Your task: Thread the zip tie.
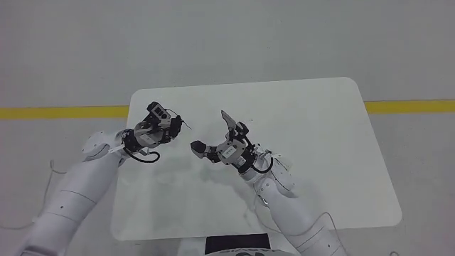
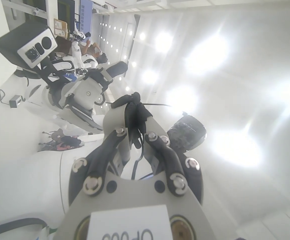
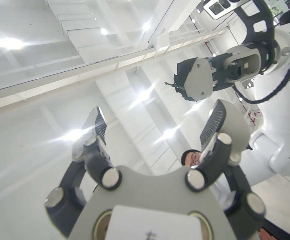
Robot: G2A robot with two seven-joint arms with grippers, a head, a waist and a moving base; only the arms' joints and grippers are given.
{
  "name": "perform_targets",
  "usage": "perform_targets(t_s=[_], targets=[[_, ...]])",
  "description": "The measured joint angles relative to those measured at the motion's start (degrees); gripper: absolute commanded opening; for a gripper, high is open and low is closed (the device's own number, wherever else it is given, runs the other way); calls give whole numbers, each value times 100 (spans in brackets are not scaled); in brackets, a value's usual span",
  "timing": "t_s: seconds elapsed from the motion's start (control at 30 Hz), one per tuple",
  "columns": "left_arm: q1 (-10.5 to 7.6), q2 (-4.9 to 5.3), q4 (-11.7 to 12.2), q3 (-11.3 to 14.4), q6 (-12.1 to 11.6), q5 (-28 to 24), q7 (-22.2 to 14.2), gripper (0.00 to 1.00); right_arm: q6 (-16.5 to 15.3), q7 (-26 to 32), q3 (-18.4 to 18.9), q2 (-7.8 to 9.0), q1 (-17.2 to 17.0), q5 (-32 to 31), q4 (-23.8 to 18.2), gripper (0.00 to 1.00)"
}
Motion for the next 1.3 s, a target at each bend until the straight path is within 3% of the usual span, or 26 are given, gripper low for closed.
perform_targets(t_s=[0.2, 0.37, 0.6, 0.9, 1.17, 1.2, 1.23, 1.27, 1.3], targets=[[15, -7, -42, 8, 17, -17, 58, 0, -99, -110, 1, 11, 7, -205, -55, 100], [87, -22, -174, -33, 75, 1, 220, 0, -442, -218, -51, 42, 53, -911, -99, 100], [139, -34, -195, -110, 93, 59, 223, 0, -948, -273, -100, 43, 85, -1276, -99, 100], [141, -34, -199, -112, 88, 66, 218, 0, -958, -396, -137, 43, 69, -1355, -160, 100], [141, -34, -199, -112, 88, 66, 218, 0, -1150, -746, -241, 20, 62, -1426, -153, 100], [141, -34, -199, -112, 88, 66, 218, 0, -1180, -761, -251, 15, 68, -1413, -145, 90], [141, -34, -199, -112, 88, 66, 218, 0, -1215, -771, -265, 10, 79, -1395, -133, 69], [141, -34, -199, -112, 88, 66, 218, 0, -1233, -772, -276, 6, 87, -1380, -125, 54], [141, -34, -199, -112, 88, 66, 218, 0, -1245, -771, -287, 3, 97, -1366, -117, 48]])
